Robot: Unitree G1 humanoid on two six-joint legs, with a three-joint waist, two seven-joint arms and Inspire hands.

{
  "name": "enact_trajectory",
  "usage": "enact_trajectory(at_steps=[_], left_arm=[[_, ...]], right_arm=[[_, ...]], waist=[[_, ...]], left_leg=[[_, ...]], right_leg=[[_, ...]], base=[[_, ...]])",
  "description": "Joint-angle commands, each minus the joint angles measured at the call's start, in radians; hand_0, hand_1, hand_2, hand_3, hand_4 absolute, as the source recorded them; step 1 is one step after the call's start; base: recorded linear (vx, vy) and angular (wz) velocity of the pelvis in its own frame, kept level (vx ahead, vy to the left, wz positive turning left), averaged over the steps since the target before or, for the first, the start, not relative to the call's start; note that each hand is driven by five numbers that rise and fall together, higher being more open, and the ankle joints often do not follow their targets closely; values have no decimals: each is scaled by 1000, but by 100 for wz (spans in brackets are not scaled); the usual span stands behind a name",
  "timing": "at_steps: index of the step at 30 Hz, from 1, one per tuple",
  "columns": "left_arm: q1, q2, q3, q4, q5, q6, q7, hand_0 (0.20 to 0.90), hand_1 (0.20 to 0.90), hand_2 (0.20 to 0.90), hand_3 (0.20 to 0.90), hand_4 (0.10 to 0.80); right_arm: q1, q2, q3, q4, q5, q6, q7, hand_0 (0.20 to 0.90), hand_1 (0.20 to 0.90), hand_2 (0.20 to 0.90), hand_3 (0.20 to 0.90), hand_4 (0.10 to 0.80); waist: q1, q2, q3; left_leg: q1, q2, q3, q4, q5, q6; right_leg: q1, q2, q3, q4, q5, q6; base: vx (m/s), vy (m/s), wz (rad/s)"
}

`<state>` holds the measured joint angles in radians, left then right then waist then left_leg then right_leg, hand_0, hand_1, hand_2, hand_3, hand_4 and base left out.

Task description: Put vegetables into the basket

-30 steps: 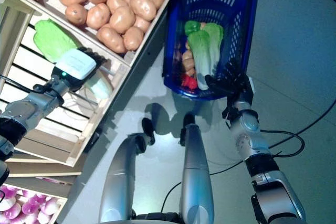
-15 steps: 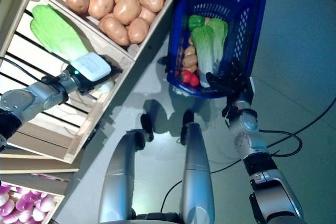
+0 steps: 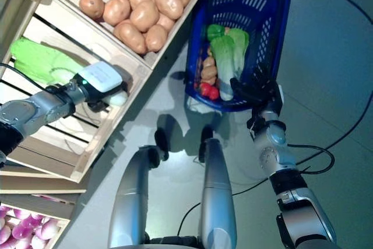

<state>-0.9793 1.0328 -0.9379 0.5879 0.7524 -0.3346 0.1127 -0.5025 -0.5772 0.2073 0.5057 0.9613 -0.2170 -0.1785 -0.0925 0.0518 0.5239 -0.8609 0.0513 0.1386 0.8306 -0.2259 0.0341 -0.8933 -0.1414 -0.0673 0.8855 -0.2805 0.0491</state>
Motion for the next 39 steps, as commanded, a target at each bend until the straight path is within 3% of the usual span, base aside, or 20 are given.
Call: enact_trajectory(at_steps=[1, 4, 8, 12, 15, 18, 25, 33, 39], left_arm=[[12, 51, 47, -91, -29, -14, 75, 300, 300, 300, 300, 400], [47, 65, 79, -100, -82, 6, 112, 300, 300, 300, 300, 400], [139, 42, 196, -99, -266, 64, 193, 300, 300, 300, 300, 400], [330, -108, 498, -55, -595, -32, 251, 300, 300, 300, 300, 400], [406, -204, 630, -69, -728, -48, 207, 300, 300, 300, 300, 400], [465, -292, 705, -89, -829, -56, 213, 300, 300, 300, 300, 400], [599, -432, 804, -198, -955, -118, 173, 300, 300, 300, 300, 400], [654, -591, 846, -267, -1325, -119, -14, 300, 300, 300, 300, 400], [647, -675, 826, -322, -1472, -82, -87, 300, 300, 300, 300, 400]], right_arm=[[-17, -23, -90, -76, 40, -121, -6, 900, 900, 900, 900, 800], [3, -23, -94, -87, 39, -113, 7, 900, 900, 900, 900, 800], [40, 1, -97, -121, 13, -104, 18, 900, 900, 900, 900, 800], [87, 65, -91, -174, -123, -59, 30, 900, 900, 900, 900, 800], [104, 95, -77, -188, -211, -23, 35, 900, 900, 900, 900, 800], [124, 130, -51, -187, -285, -2, 77, 900, 900, 900, 900, 800], [232, 181, -1, -230, -391, 51, 211, 900, 900, 900, 900, 800], [271, 212, 56, -238, -376, 202, 408, 900, 900, 900, 900, 800], [243, 248, 78, -263, -290, 291, 487, 900, 900, 900, 900, 800]], waist=[[14, -5, -4], [17, -10, -4], [29, -20, -8], [51, -35, -71], [59, -42, -110], [70, -48, -148], [83, -59, -256], [84, -60, -391], [99, -62, -458]], left_leg=[[155, -11, 32, -159, 9, 23], [202, -9, 31, -163, 7, 20], [290, -14, 24, -178, 4, 15], [381, -26, 12, -195, -8, 12], [434, -35, 5, -190, -24, 14], [487, -42, -5, -183, -41, 17], [666, -60, -33, -312, -20, 17], [898, -68, -55, -685, 118, -11], [976, -62, -70, -873, 183, -20]], right_leg=[[140, 21, -38, -153, 107, -47], [191, 16, -44, -162, 101, -50], [284, 9, -52, -179, 87, -51], [384, -10, -74, -191, 52, -64], [444, -18, -89, -185, 27, -75], [500, -23, -96, -176, 6, -83], [694, -16, -108, -313, 13, -81], [939, 41, -125, -705, 142, -53], [1023, 63, -145, -897, 226, -37]], base=[[0, 0, 0], [0, 0, 0], [8, -7, -2], [13, -4, 1], [41, -16, 0], [62, -11, 10], [99, -31, 6], [76, -33, 6], [9, -43, 12]])
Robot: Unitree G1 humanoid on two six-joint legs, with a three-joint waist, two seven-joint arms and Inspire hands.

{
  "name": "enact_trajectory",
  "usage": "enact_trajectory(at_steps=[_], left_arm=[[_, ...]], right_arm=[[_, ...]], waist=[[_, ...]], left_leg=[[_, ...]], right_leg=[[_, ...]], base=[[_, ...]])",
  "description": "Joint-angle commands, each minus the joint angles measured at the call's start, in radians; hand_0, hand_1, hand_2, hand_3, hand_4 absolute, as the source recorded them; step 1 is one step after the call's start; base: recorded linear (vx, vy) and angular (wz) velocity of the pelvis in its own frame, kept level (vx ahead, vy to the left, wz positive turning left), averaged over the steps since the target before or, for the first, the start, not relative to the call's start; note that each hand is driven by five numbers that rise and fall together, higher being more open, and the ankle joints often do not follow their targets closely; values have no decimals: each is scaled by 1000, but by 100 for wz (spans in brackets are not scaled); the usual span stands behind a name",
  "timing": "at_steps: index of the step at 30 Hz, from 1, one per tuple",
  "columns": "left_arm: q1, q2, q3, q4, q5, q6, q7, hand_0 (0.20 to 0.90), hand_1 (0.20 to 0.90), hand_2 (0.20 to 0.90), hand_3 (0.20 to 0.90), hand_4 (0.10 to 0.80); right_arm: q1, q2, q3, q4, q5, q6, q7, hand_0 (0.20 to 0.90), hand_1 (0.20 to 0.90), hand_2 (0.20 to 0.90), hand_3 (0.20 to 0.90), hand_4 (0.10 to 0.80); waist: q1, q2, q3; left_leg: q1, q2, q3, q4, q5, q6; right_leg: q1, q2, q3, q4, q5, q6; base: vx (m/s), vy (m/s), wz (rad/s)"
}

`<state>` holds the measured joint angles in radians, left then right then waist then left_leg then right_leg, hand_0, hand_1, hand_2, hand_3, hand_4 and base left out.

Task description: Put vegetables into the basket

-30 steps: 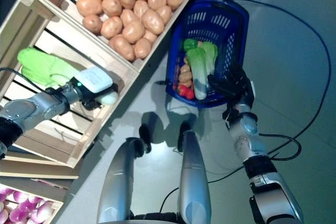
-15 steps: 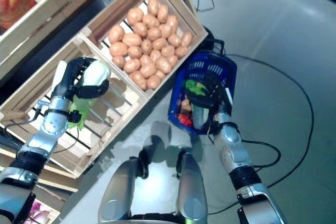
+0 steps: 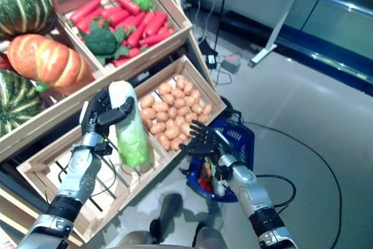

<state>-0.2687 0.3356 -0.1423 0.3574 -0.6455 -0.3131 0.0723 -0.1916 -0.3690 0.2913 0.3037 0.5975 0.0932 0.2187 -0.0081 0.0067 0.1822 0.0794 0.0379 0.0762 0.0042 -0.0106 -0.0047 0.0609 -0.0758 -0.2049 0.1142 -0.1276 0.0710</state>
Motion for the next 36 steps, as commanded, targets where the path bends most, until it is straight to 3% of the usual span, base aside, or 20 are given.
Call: enact_trajectory(at_steps=[1, 10, 24, 30, 36], left_arm=[[-66, 11, 27, -96, -98, -95, -58, 300, 300, 300, 300, 400], [-77, -55, -43, -104, -155, -62, -99, 300, 300, 300, 300, 400], [-50, -55, -147, -94, -131, 28, -223, 300, 300, 300, 300, 400], [-43, -65, -172, -110, -225, 62, -318, 300, 300, 300, 300, 400], [-36, -97, -177, -173, -355, 43, -409, 300, 300, 300, 300, 400]], right_arm=[[-71, 47, -4, -70, 87, -4, 106, 900, 900, 900, 900, 800], [-115, 93, 37, -99, 246, 106, 155, 900, 900, 900, 900, 800], [-146, 100, 70, -183, 339, 106, 151, 900, 900, 900, 900, 800], [-170, 90, 76, -170, 355, 144, 142, 900, 900, 900, 900, 800], [-158, 113, 77, -80, 438, 244, 149, 900, 900, 900, 900, 800]], waist=[[17, -19, -126], [31, -30, -166], [40, -44, -163], [44, -48, -164], [51, -54, -165]], left_leg=[[44, -47, -8, -71, -24, 18], [31, -42, -17, -91, -22, 13], [47, -31, -12, -91, -33, 19], [57, -27, -14, -91, -37, 19], [59, -23, -13, -91, -40, 18]], right_leg=[[79, 0, -14, -149, 82, -56], [90, 4, -46, -201, 106, -45], [105, 10, -43, -201, 98, -51], [114, 10, -39, -201, 96, -51], [116, 8, -43, -201, 96, -52]], base=[[-10, -47, 12], [-27, -37, 7], [-5, -16, 5], [0, 0, 0], [5, 0, 0]])
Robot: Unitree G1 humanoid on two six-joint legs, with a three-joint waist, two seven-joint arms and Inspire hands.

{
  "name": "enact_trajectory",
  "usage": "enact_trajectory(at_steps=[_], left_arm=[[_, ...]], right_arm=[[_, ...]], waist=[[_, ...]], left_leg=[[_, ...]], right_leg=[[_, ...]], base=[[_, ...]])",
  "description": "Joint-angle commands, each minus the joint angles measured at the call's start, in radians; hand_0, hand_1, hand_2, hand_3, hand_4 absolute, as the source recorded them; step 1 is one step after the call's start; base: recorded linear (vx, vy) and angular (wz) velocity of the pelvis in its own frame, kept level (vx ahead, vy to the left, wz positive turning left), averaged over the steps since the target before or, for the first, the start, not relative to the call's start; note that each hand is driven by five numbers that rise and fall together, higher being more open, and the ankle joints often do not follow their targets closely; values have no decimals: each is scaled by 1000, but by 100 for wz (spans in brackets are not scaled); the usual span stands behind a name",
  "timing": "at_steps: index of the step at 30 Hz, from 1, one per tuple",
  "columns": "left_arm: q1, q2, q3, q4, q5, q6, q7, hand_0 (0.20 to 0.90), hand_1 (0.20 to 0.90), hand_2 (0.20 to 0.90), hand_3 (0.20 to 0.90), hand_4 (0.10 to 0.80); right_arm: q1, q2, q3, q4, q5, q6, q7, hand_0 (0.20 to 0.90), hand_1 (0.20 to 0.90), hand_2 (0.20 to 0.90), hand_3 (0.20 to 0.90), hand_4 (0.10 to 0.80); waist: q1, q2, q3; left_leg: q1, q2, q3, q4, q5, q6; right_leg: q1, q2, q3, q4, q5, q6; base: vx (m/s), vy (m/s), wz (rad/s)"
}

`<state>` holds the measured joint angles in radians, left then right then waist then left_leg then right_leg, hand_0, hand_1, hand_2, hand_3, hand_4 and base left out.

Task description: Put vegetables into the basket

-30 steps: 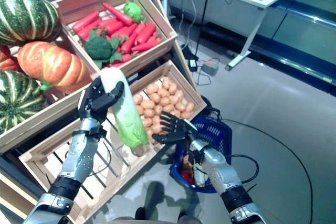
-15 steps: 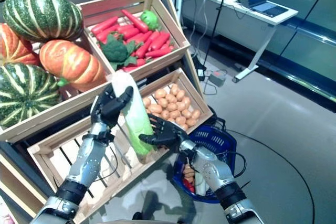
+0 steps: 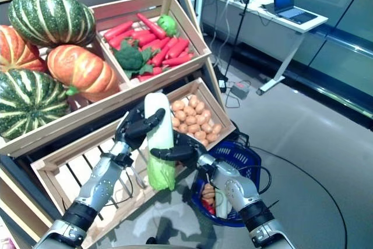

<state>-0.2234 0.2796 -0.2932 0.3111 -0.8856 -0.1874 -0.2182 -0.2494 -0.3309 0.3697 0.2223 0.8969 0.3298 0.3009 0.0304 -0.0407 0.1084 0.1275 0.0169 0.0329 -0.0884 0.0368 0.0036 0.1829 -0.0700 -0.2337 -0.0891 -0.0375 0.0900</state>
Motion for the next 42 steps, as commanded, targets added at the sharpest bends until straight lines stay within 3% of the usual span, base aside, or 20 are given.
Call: enact_trajectory(at_steps=[1, 4, 9, 16, 17, 18, 25, 34, 35, 42], left_arm=[[-84, -51, -34, -152, -129, -90, -129, 300, 300, 300, 300, 400], [-89, -59, -56, -186, -152, -89, -137, 300, 300, 300, 300, 400], [-99, -72, -89, -203, -173, -46, -127, 300, 300, 300, 300, 400], [-67, -75, -111, -208, -216, -22, -130, 300, 300, 300, 300, 400], [-57, -78, -113, -208, -228, -33, -140, 300, 300, 300, 300, 400], [-50, -81, -112, -212, -233, -39, -149, 300, 300, 300, 300, 400], [-66, -85, -144, -224, -216, -51, -151, 300, 300, 300, 300, 400], [-59, -73, -129, -240, -212, -43, -130, 300, 300, 300, 300, 400], [-56, -70, -130, -243, -201, -36, -113, 900, 900, 900, 900, 800], [-26, -55, -83, -241, -209, -34, -95, 900, 900, 900, 900, 800]], right_arm=[[-93, 87, 6, 32, 162, 31, 68, 900, 900, 900, 900, 800], [-76, 108, 18, 56, 189, 40, 69, 900, 900, 900, 900, 800], [-71, 143, 19, 57, 221, -25, 55, 900, 900, 900, 900, 800], [-75, 136, 16, 27, 222, -38, 55, 900, 900, 900, 900, 800], [-76, 133, 21, 24, 221, -31, 52, 434, 434, 434, 434, 489], [-73, 130, 20, 27, 222, -26, 58, 300, 300, 300, 300, 400], [-84, 142, 24, 55, 246, -46, 38, 300, 300, 300, 300, 400], [-67, 141, 11, 48, 249, -72, 10, 300, 300, 300, 300, 400], [-62, 140, 7, 47, 255, -75, 6, 300, 300, 300, 300, 400], [-13, 124, -38, 86, 257, -91, -25, 300, 300, 300, 300, 400]], waist=[[15, -7, -89], [18, -6, -86], [19, -4, -82], [18, -1, -81], [19, -2, -80], [20, -3, -79], [26, -6, -76], [25, -3, -72], [25, -4, -71], [18, 0, -70]], left_leg=[[10, -3, 25, 1, -88, 10], [7, -4, 17, 1, -88, 11], [7, -4, 13, 1, -88, 12], [6, -6, 13, 1, -88, 13], [6, -6, 13, 1, -88, 14], [7, -6, 14, 1, -88, 15], [7, -9, 6, 1, -90, 19], [10, -10, 5, 1, -90, 19], [10, -10, 7, 1, -91, 20], [15, -4, 20, 1, -92, 20]], right_leg=[[-5, 2, -15, 2, 5, -72], [-6, 2, -18, 2, 5, -72], [-5, 1, -20, 2, 7, -71], [-9, 0, -15, 2, 9, -68], [-9, -1, -14, 2, 10, -69], [-8, -1, -15, 2, 10, -70], [-5, -4, -22, 2, 11, -68], [-5, -6, -20, 2, 11, -67], [-4, -6, -19, 2, 11, -65], [-6, -4, -11, 2, 14, -66]], base=[[0, 0, 0], [0, 0, 0], [0, 0, 0], [0, 0, 0], [0, 0, 0], [0, 0, 0], [4, 0, 0], [0, 0, 0], [0, 0, 0], [0, 0, 0]])
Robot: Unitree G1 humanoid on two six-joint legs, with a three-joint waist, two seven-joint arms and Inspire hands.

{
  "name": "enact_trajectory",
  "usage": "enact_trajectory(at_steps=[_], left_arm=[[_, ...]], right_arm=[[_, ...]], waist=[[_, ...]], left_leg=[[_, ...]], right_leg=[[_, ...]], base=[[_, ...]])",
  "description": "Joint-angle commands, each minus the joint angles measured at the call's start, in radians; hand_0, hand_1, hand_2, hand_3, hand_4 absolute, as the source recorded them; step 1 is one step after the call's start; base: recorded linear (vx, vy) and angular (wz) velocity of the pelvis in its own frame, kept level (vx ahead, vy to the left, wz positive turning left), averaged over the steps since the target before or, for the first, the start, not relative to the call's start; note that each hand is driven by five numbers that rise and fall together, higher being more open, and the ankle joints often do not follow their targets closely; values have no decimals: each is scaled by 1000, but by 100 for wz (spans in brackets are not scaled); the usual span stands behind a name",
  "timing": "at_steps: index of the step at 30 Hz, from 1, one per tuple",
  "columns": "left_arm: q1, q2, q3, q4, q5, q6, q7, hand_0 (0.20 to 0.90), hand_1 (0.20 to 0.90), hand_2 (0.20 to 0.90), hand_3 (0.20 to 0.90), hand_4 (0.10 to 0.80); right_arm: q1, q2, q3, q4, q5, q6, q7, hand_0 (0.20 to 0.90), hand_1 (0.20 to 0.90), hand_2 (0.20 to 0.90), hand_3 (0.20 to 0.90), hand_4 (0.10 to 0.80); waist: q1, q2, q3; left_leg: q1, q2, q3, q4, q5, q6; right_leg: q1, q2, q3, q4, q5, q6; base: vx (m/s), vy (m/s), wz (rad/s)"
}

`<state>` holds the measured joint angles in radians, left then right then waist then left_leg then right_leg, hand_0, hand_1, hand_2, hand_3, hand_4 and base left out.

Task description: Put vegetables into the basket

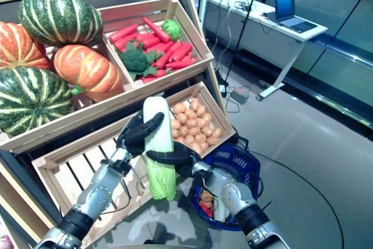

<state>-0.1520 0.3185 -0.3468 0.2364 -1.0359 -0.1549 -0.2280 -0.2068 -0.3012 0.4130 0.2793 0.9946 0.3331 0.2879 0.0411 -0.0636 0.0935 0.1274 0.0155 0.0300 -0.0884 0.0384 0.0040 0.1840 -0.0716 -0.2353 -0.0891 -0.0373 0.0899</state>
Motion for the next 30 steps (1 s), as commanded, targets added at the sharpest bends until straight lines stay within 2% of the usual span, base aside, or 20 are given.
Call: enact_trajectory(at_steps=[1, 14, 21, 25, 30], left_arm=[[-93, -93, -24, -166, -57, -70, -82, 900, 900, 900, 900, 800], [-30, -56, 87, -148, -12, -53, -47, 900, 900, 900, 900, 800], [14, -34, 186, -93, 46, -85, -4, 900, 900, 900, 900, 800], [27, -18, 204, -64, 119, -79, 21, 900, 900, 900, 900, 800], [86, 0, 221, -37, 164, -44, 1, 900, 900, 900, 900, 800]], right_arm=[[-47, 90, -94, 36, 162, -96, -17, 300, 300, 300, 300, 400], [58, 24, -265, 113, 141, -184, -65, 300, 300, 300, 300, 400], [91, -13, -390, 201, 90, -256, -167, 300, 300, 300, 300, 400], [90, -26, -443, 235, 84, -294, -224, 300, 300, 300, 300, 400], [92, -39, -496, 291, 48, -335, -292, 300, 300, 300, 300, 400]], waist=[[6, 23, -52], [-11, 29, -43], [-18, 30, -37], [-16, 34, -29], [-1, 37, -17]], left_leg=[[16, -2, 23, 1, -93, 19], [24, 5, 44, 1, -98, 17], [25, 8, 52, 1, -97, 17], [27, 8, 50, 1, -95, 16], [32, 11, 51, 1, -96, 16]], right_leg=[[-7, -2, -8, 2, 15, -66], [-9, 3, 13, 2, 17, -65], [-11, 7, 22, 2, 21, -67], [-10, 8, 22, 2, 20, -69], [-5, 8, 18, 2, 18, -71]], base=[[0, 0, 0], [2, -1, -1], [12, -6, -10], [17, -2, -4], [68, -12, 0]])
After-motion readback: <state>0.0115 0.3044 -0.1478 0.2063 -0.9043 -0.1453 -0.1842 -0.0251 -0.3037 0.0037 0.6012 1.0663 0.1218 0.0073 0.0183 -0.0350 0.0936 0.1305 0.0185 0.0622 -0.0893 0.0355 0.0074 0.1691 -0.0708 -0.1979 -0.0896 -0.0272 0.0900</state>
